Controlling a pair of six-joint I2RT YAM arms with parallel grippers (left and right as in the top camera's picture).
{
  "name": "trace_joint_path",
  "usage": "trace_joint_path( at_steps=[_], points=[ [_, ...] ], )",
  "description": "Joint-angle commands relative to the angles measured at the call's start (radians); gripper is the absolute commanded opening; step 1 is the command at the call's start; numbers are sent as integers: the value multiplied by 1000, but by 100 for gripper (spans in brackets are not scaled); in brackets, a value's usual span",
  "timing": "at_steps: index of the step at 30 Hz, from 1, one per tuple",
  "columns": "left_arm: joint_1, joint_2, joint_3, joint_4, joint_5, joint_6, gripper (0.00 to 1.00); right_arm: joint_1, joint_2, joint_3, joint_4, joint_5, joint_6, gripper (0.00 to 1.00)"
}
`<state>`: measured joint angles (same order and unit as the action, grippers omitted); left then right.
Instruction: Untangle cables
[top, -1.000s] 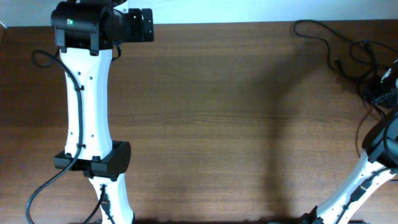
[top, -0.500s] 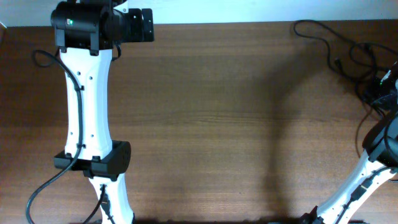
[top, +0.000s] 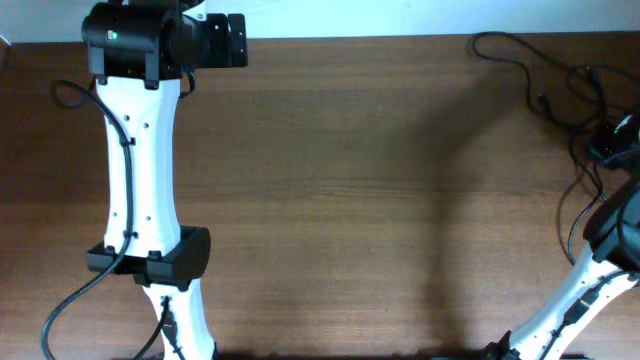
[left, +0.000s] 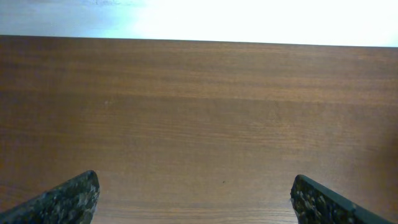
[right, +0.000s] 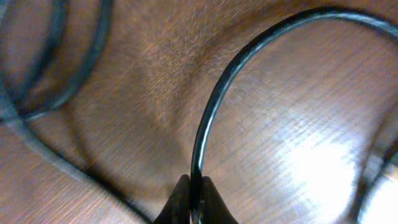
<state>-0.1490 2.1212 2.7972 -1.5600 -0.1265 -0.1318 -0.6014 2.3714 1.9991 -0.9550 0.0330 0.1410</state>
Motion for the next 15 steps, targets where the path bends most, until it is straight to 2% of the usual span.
trace_joint_path(
  at_steps=[1,5,8,11,15],
  points=[
    [3,0,1,3,7,-12,99,6,-190,49,-32,2,45,4],
    [3,0,1,6,7,-12,99,5,-254,49,-105,6,198,4],
    [3,0,1,10,6,-11,99,5,-261,49,-175,56,425,4],
    [3,0,1,14,6,-8,99,6,-267,49,-144,42,424,4],
    [3,0,1,45,6,-5,99,3,-299,91,-18,27,341,4]
  ],
)
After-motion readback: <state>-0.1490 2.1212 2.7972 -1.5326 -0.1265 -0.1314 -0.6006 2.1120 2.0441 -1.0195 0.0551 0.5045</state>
